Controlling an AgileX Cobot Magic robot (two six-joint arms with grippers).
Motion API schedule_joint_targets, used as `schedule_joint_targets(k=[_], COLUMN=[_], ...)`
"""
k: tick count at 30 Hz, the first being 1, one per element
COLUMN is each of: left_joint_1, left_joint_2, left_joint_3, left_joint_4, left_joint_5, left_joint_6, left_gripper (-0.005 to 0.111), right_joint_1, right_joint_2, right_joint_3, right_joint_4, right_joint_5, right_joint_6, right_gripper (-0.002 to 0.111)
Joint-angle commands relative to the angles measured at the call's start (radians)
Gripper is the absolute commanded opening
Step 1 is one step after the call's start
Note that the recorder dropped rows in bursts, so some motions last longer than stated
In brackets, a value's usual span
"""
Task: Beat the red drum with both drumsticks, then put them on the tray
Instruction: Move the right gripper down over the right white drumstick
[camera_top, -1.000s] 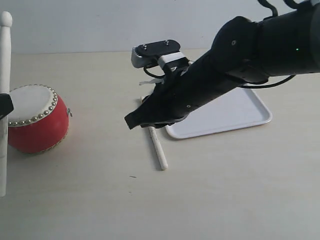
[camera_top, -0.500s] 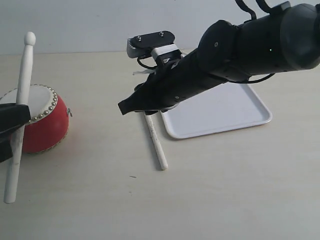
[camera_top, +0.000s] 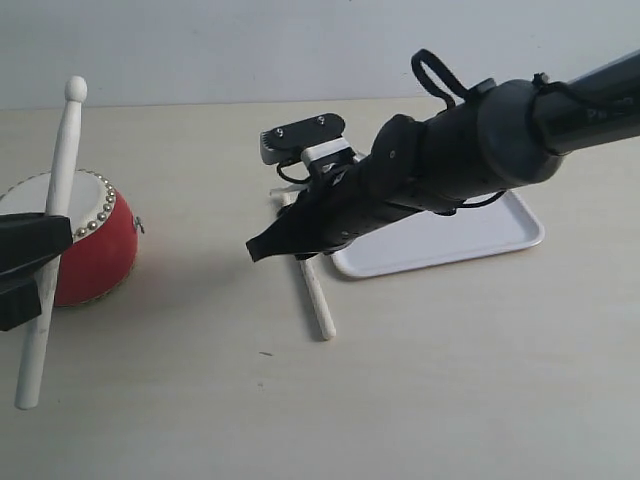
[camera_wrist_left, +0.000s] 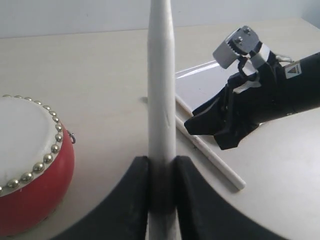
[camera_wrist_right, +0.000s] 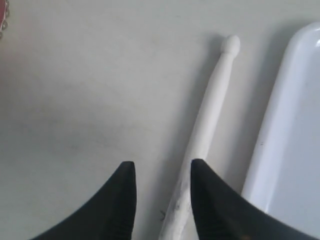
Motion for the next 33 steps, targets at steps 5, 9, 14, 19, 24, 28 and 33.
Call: schedule_joint_targets(k=[5, 9, 14, 19, 24, 28, 33], left_joint_1=[-0.001, -0.001, -0.001, -0.001, -0.001, -0.001, -0.001], left_joint_2=[0.001, 0.001, 0.001, 0.001, 0.001, 0.001, 0.001], left_joint_3=[0.003, 0.003, 0.003, 0.003, 0.003, 0.003, 0.003], left_joint_4=[-0.006, -0.001, -0.001, -0.001, -0.001, -0.001, -0.001], left_joint_5=[-0.003, -0.002, -0.002, -0.002, -0.002, -0.002, 0.000], left_joint_6=[-0.008, -0.008, 0.003, 0.003, 0.003, 0.003, 0.003], left_gripper=[0.000, 0.000, 0.000, 0.000, 0.000, 0.000, 0.000], right_joint_1=[0.000, 0.000, 0.000, -0.001, -0.001, -0.001, 0.001], right_joint_2=[0.076, 0.090, 0.090, 0.090, 0.091, 0.098, 0.115], right_joint_3=[-0.085, -0.103, -0.137, -0.195, -0.243, -0.246, -0.248], right_joint_4=[-0.003, -0.003, -0.084, -0.362, -0.739, -0.777, -0.693], right_joint_5=[0.039, 0.039, 0.084, 0.195, 0.365, 0.394, 0.380], right_joint_6=[0.008, 0.008, 0.085, 0.353, 0.705, 0.732, 0.681], right_gripper=[0.037, 0.037, 0.037, 0.037, 0.037, 0.037, 0.037])
